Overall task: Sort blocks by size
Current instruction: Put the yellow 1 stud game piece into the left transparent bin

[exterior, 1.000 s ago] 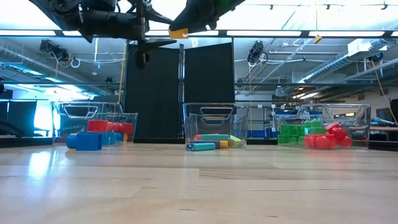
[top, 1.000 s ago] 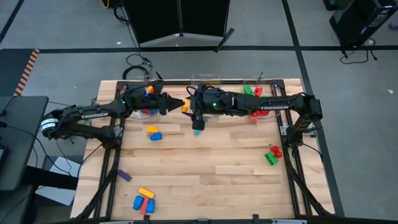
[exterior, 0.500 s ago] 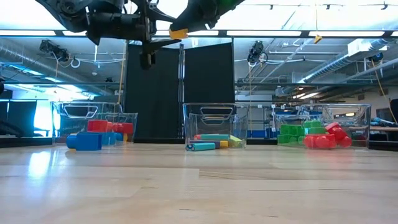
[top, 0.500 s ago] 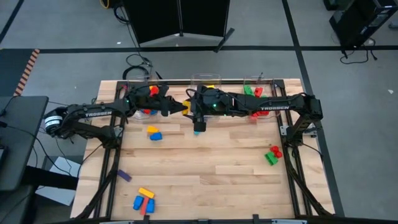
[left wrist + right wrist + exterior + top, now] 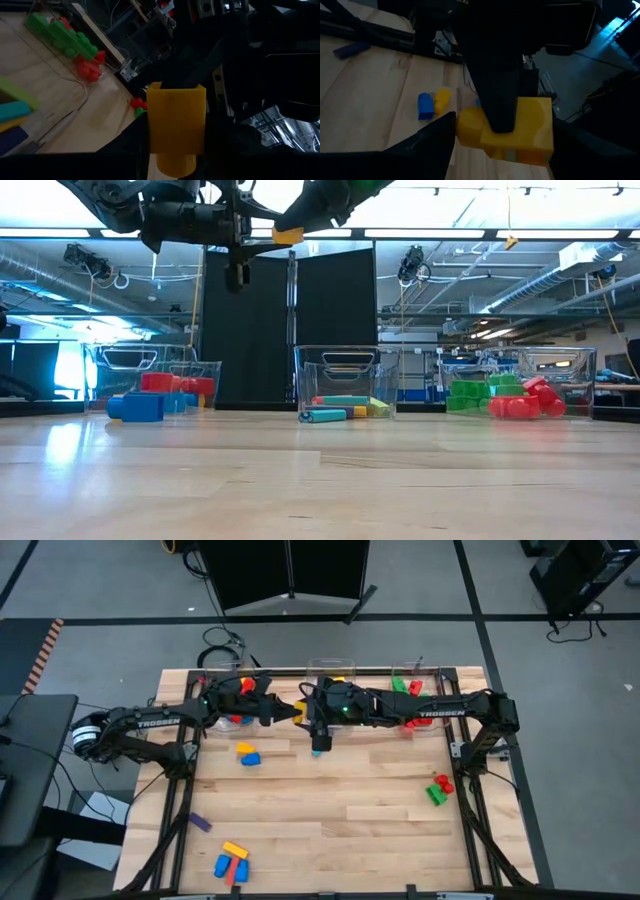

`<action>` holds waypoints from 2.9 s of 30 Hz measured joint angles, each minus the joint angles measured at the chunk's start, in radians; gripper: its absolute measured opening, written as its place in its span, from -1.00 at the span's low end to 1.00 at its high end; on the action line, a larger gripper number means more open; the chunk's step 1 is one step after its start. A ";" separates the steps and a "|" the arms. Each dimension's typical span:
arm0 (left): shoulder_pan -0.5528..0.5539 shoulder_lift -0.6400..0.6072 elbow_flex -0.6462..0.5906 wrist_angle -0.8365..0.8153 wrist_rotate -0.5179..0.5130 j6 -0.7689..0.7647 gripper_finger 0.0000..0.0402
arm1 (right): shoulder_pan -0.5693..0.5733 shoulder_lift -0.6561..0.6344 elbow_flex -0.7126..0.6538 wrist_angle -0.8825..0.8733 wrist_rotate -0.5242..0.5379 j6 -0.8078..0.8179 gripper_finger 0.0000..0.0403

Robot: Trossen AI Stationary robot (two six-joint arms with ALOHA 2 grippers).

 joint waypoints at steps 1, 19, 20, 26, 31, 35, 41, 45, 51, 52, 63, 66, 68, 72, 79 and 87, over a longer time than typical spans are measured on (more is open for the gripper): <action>0.000 0.000 0.000 0.001 -0.002 0.000 -0.30 | 0.000 0.000 0.000 0.000 0.000 0.000 0.37; 0.002 0.000 0.000 0.003 -0.029 0.002 -0.30 | 0.001 -0.001 0.000 0.004 0.181 0.020 0.78; 0.003 0.000 0.000 0.003 -0.030 0.002 -0.30 | 0.002 -0.006 0.000 0.003 0.182 0.007 0.79; 0.032 -0.002 0.001 -0.001 -0.015 0.001 -0.30 | 0.001 -0.033 -0.002 -0.022 0.210 -0.016 0.83; 0.084 -0.001 -0.001 -0.022 0.023 0.001 -0.30 | -0.003 -0.074 -0.002 -0.141 0.303 0.012 0.82; 0.146 -0.001 -0.001 -0.056 0.046 0.005 -0.30 | -0.008 -0.105 -0.001 -0.304 0.343 0.155 0.80; 0.265 -0.002 0.000 -0.118 0.093 0.029 -0.30 | -0.016 -0.113 -0.023 -0.524 0.331 0.373 0.78; 0.365 -0.023 0.020 -0.230 0.119 0.096 -0.30 | -0.015 -0.113 -0.071 -0.580 0.309 0.471 0.76; 0.498 -0.050 0.178 -0.707 0.030 0.376 -0.30 | -0.002 -0.113 -0.144 -0.571 0.255 0.567 0.76; 0.510 -0.050 0.219 -0.803 -0.016 0.431 -0.30 | 0.002 -0.113 -0.156 -0.569 0.255 0.580 0.76; 0.522 -0.046 0.349 -1.415 -0.436 0.628 -0.26 | 0.017 -0.113 -0.210 -0.426 0.252 0.616 0.73; 0.522 -0.045 0.289 -1.412 -0.435 0.628 -0.26 | 0.017 -0.112 -0.212 -0.374 0.252 0.610 0.73; 0.522 -0.045 0.253 -1.411 -0.434 0.627 -0.26 | 0.017 -0.113 -0.212 -0.347 0.252 0.610 0.73; 0.522 -0.045 0.198 -1.411 -0.436 0.628 -0.26 | 0.017 -0.112 -0.212 -0.321 0.252 0.610 0.72; 0.522 -0.034 0.124 -1.386 -0.473 0.650 -0.24 | 0.018 -0.112 -0.212 -0.319 0.244 0.654 0.71; 0.522 -0.034 0.105 -1.360 -0.487 0.652 -0.17 | 0.039 -0.112 -0.212 -0.316 0.217 0.698 0.71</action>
